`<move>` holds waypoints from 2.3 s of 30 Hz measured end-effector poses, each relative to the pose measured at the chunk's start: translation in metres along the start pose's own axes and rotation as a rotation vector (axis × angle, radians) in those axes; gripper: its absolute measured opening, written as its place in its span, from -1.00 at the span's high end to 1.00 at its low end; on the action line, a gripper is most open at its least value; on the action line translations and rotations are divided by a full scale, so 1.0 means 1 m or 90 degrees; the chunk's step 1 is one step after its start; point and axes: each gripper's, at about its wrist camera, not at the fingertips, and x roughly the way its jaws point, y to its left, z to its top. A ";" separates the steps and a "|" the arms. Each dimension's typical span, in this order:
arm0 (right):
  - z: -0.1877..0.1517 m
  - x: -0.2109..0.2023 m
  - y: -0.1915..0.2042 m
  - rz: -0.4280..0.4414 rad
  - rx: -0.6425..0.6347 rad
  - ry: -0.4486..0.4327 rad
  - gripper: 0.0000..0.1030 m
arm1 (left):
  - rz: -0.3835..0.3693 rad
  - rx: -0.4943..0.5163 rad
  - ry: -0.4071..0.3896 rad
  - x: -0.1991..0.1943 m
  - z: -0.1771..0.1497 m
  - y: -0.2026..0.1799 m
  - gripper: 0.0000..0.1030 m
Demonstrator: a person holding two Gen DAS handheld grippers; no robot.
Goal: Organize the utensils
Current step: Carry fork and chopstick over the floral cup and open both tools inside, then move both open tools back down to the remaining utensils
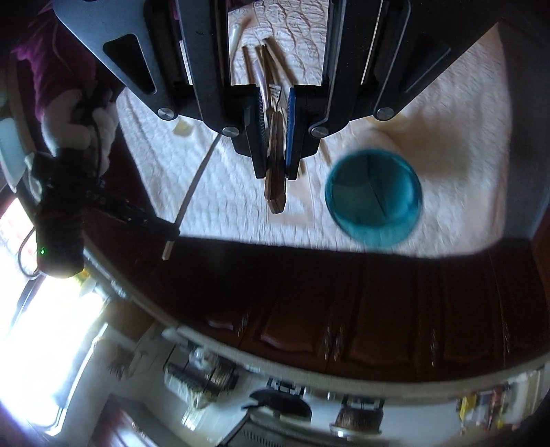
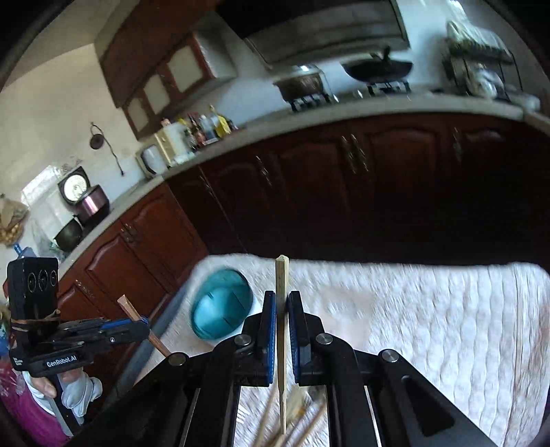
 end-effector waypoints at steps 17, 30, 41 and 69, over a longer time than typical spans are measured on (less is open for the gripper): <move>0.094 0.082 0.088 0.028 -0.078 -0.064 0.87 | 0.171 0.005 -0.104 -0.010 0.080 0.065 0.83; 0.055 0.183 0.075 0.007 -0.077 0.051 0.87 | 0.217 -0.003 -0.044 0.052 0.057 0.097 0.83; 0.036 0.208 0.057 0.019 -0.045 0.118 0.66 | 0.220 -0.030 -0.018 0.074 0.039 0.103 0.82; -0.038 0.079 0.021 -0.042 0.005 0.131 0.20 | 0.196 0.003 -0.058 0.030 0.007 0.045 0.15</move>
